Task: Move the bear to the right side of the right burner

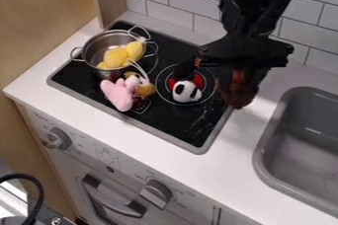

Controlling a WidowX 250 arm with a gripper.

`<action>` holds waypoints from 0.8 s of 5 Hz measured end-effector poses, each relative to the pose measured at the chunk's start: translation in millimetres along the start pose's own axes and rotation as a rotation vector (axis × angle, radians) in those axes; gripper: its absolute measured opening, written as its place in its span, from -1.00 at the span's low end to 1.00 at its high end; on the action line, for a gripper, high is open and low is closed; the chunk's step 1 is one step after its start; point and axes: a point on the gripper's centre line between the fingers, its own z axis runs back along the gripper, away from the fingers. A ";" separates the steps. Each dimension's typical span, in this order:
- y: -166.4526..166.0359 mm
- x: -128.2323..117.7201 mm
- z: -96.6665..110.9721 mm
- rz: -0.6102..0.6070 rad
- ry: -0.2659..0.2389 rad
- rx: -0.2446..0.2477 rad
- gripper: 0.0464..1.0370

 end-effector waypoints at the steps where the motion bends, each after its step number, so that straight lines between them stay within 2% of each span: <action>1: 1.4 6.0 -1.4 -0.002 -0.004 -0.020 0.75; 2: -1.8 10.4 1.8 -0.008 -0.015 -0.032 0.93; 4: 0.2 10.7 1.8 -0.009 -0.017 -0.020 0.92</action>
